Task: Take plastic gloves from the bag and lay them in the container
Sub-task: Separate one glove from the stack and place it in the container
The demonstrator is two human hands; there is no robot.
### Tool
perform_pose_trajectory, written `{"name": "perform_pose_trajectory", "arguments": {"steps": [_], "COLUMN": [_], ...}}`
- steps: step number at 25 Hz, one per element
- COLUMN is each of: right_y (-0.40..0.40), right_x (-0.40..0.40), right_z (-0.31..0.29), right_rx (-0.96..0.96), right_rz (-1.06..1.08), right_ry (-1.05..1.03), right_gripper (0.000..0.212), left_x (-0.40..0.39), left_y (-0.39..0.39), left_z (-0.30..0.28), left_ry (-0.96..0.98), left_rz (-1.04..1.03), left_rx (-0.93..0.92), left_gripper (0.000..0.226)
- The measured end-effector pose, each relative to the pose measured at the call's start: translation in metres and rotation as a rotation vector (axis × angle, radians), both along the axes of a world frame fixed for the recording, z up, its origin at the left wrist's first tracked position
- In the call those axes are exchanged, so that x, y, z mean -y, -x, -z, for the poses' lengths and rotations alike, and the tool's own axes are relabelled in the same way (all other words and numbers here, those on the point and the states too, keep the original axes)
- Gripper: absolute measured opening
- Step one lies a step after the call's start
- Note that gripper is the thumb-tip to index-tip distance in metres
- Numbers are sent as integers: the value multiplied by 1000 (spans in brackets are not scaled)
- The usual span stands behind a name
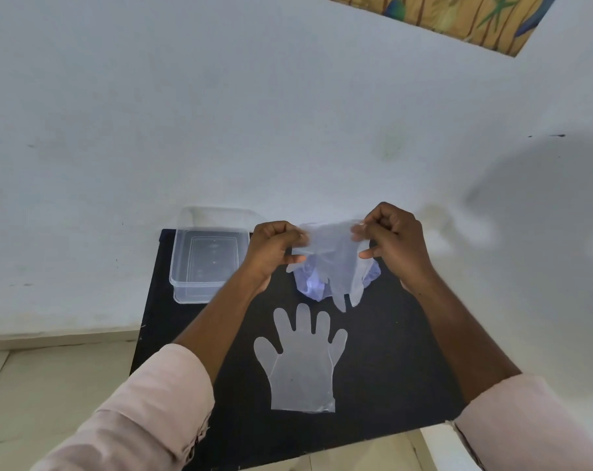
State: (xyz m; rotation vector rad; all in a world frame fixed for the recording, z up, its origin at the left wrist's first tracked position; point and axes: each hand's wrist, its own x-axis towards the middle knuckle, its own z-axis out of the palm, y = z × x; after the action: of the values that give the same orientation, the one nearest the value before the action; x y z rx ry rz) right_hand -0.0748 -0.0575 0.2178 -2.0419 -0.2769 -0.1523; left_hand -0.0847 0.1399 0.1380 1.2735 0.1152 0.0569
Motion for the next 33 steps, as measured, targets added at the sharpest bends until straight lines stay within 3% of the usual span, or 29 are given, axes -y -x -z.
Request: {"name": "perform_pose_trajectory", "arguments": {"steps": [6, 9, 12, 17, 26, 33], "right_y": [5, 3, -3, -17, -61, -105], "right_x": [3, 5, 7, 12, 5, -67], "right_z": [9, 14, 18, 25, 50, 78], "right_rx": [-105, -134, -157, -139, -338, -424], "right_rz": [12, 12, -3, -62, -190, -191], "right_ry": [-143, -190, -203, -158, -284, -264], "right_gripper": [16, 12, 1, 10, 20, 21], "left_x": [1, -3, -2, -3, -4, -62], "left_y": [6, 6, 3, -6, -23, -51], "left_z": [-4, -8, -13, -14, -6, 13], "left_ry": [67, 1, -74, -164, -258, -224], "left_rz": [28, 41, 36, 14, -35, -126], "left_rx": [113, 114, 117, 95, -19, -150], "left_gripper": [15, 5, 13, 16, 28, 24]}}
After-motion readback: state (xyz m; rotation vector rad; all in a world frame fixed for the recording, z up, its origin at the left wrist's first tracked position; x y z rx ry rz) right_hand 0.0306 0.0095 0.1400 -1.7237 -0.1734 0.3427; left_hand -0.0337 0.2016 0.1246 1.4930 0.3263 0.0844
